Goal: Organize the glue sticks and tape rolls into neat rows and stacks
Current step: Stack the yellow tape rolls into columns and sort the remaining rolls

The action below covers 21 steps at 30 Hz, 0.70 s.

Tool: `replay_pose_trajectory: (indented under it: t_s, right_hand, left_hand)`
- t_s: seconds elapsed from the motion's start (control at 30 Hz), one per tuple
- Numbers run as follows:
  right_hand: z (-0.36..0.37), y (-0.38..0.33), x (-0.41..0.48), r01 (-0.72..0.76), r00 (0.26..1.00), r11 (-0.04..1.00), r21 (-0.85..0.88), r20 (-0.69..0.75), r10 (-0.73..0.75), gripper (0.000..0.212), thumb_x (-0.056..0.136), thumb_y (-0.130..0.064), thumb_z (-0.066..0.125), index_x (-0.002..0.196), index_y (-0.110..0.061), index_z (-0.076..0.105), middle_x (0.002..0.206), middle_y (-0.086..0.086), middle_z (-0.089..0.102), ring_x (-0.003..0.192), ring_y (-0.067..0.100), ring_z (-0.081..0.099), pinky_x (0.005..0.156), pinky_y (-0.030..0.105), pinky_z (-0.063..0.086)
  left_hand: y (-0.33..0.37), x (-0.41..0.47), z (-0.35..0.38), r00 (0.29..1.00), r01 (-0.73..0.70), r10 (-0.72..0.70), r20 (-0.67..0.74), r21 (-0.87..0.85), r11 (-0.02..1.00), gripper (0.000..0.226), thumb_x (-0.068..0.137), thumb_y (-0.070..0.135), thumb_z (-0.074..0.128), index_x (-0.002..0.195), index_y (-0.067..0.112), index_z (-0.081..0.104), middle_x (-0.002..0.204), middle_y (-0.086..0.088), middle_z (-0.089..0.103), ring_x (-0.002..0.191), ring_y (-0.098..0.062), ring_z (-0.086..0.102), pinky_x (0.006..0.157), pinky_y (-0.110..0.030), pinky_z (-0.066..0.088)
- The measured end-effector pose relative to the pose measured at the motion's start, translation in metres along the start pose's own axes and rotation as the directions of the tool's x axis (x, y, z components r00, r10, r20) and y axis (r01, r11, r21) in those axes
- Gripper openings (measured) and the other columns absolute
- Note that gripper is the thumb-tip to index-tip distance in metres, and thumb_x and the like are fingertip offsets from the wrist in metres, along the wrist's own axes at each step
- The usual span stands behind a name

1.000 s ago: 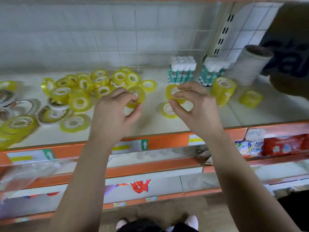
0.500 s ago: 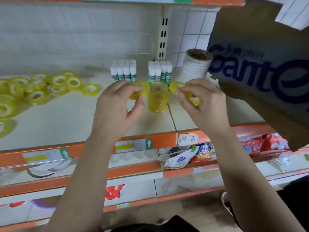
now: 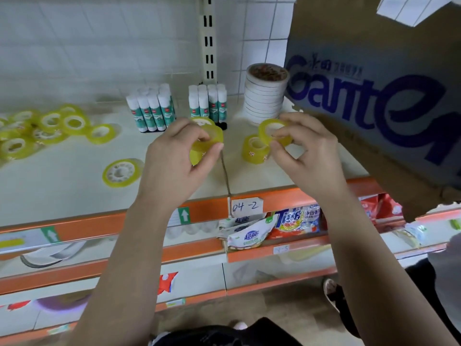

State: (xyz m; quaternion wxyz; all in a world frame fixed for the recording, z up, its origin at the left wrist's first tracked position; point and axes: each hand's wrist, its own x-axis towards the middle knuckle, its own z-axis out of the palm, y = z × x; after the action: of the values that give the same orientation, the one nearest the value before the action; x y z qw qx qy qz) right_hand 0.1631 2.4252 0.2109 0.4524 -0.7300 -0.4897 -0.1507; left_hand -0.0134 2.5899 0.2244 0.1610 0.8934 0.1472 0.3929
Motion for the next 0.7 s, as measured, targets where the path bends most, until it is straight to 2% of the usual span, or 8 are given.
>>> replay_pose_trajectory:
  t_s: [0.17, 0.27, 0.37, 0.43, 0.7]
  right_hand:
    - [0.005, 0.012, -0.003, 0.012, 1.0, 1.0, -0.027, 0.029, -0.011, 0.02, 0.09, -0.023, 0.064, 0.099, -0.008, 0.073, 0.122, 0.011, 0.06, 0.108, 0.012, 0.059, 0.094, 0.021, 0.045]
    - [0.013, 0.019, -0.004, -0.026, 0.995, 0.999, -0.046, 0.094, 0.03, 0.021, 0.092, -0.023, 0.062, 0.102, -0.006, 0.071, 0.123, 0.011, 0.057, 0.112, 0.017, 0.056, 0.095, 0.026, 0.045]
    - [0.022, 0.025, 0.001, -0.089, 0.979, 0.995, -0.044, 0.182, 0.096, 0.023, 0.09, -0.022, 0.062, 0.105, -0.007, 0.07, 0.125, 0.011, 0.052, 0.116, 0.018, 0.052, 0.099, 0.031, 0.044]
    - [0.028, 0.027, 0.004, -0.123, 0.964, 0.991, -0.061, 0.23, 0.134, 0.02, 0.09, -0.019, 0.065, 0.105, -0.008, 0.07, 0.127, 0.009, 0.051, 0.117, 0.018, 0.051, 0.098, 0.026, 0.039]
    - [0.041, 0.033, 0.011, -0.168, 0.948, 0.982, -0.086, 0.26, 0.185, 0.021, 0.089, -0.019, 0.069, 0.107, -0.01, 0.072, 0.124, 0.008, 0.056, 0.112, 0.021, 0.055, 0.094, 0.029, 0.043]
  left_hand:
    - [-0.003, 0.002, 0.008, 0.999, -0.027, 0.028, -0.025, 0.024, 0.999, 0.029, 0.091, 0.032, 0.062, 0.092, 0.005, 0.071, 0.099, -0.007, 0.064, 0.087, -0.02, 0.062, 0.076, -0.033, 0.051]
    - [-0.003, -0.002, 0.012, 0.998, -0.042, 0.042, -0.041, 0.012, 0.999, 0.025, 0.091, 0.028, 0.064, 0.092, 0.004, 0.072, 0.1, -0.007, 0.064, 0.089, -0.016, 0.061, 0.077, -0.033, 0.051]
    - [-0.003, -0.007, 0.014, 0.998, -0.043, 0.043, -0.043, 0.009, 0.999, 0.022, 0.091, 0.026, 0.064, 0.092, 0.005, 0.073, 0.1, -0.006, 0.065, 0.089, -0.017, 0.062, 0.079, -0.033, 0.052]
    - [-0.004, -0.011, 0.016, 0.999, -0.035, 0.035, -0.035, 0.004, 0.999, 0.021, 0.09, 0.026, 0.066, 0.092, 0.006, 0.073, 0.1, -0.005, 0.065, 0.09, -0.017, 0.062, 0.081, -0.031, 0.051]
    - [-0.003, -0.017, 0.02, 0.999, -0.035, 0.036, -0.04, 0.021, 0.999, 0.022, 0.089, 0.025, 0.069, 0.093, 0.004, 0.073, 0.101, -0.007, 0.065, 0.093, -0.024, 0.063, 0.083, -0.037, 0.052]
